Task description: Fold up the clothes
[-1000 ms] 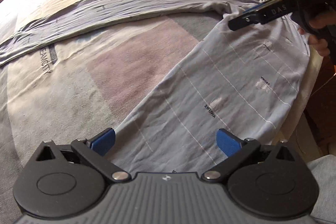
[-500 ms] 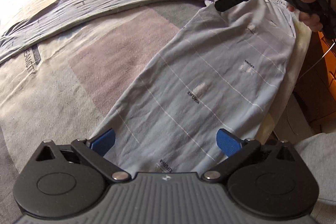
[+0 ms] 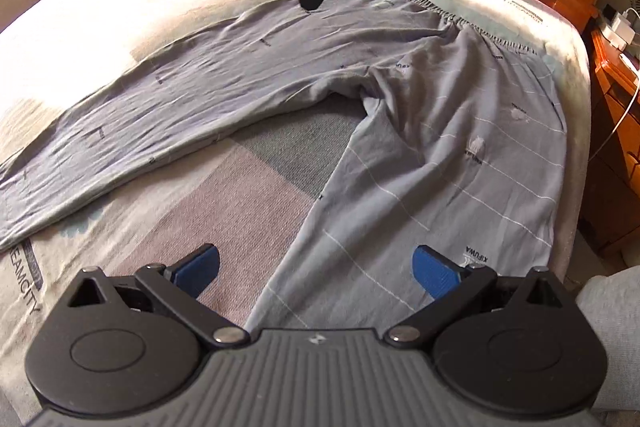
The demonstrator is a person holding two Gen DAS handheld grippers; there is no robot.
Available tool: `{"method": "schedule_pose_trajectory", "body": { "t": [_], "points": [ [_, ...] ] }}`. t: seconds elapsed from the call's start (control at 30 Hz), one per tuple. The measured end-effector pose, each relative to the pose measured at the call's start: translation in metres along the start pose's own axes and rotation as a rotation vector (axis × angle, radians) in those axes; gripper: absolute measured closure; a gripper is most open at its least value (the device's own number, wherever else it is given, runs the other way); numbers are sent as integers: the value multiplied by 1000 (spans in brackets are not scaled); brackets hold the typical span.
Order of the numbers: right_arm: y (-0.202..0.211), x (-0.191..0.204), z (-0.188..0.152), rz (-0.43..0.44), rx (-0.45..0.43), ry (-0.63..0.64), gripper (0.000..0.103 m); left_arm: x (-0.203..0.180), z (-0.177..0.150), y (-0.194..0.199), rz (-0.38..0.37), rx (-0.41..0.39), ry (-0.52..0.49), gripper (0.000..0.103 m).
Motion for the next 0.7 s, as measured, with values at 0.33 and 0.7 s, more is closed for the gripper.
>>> {"method": "schedule_pose_trajectory", "body": {
  "t": [0.33, 0.7],
  "points": [
    [-81, -58, 76, 281, 236, 104, 11, -30, 25, -39, -28, -43, 92, 1],
    [-121, -96, 82, 648, 474, -202, 10, -32, 25, -56, -33, 3, 154, 1]
  ]
}}
Point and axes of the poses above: each gripper's, at about its wrist camera, not at the fingertips, and y roughly against the way its jaws point, x to its left, z to its top, the point moved 7 cm from there along -y, roughly the way its jaws point, and after that the axes turned 9 degrees about -x, right-handed, at the moved point
